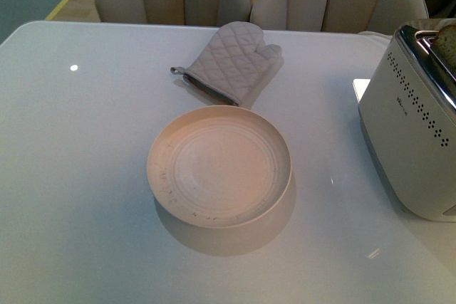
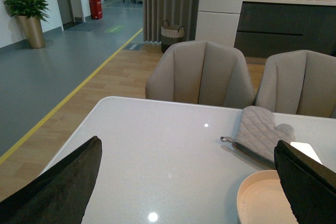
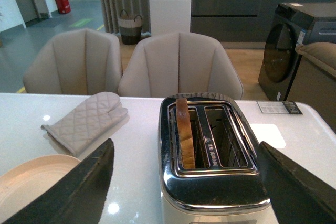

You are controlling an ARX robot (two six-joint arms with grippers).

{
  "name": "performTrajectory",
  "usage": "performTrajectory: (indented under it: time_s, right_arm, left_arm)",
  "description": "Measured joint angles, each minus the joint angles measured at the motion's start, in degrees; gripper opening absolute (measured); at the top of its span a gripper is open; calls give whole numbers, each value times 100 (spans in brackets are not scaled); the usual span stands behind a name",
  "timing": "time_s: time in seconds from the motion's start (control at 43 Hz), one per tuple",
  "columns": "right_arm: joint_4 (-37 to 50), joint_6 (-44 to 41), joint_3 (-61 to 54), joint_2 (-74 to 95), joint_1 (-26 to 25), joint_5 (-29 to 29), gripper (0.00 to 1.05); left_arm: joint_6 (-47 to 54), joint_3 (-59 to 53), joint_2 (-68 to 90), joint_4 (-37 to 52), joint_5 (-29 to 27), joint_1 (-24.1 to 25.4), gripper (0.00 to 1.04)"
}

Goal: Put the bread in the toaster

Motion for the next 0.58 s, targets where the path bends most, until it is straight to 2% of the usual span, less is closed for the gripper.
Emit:
performTrajectory:
  time_s: [0.07, 0.581]
  right_arm:
    - [0, 4, 0, 2, 0, 0, 97]
    - [0, 4, 0, 2, 0, 0, 96]
  left_arm:
    - [0, 0, 0, 0, 0, 0, 98]
    - [0, 0, 0, 0, 0, 0, 98]
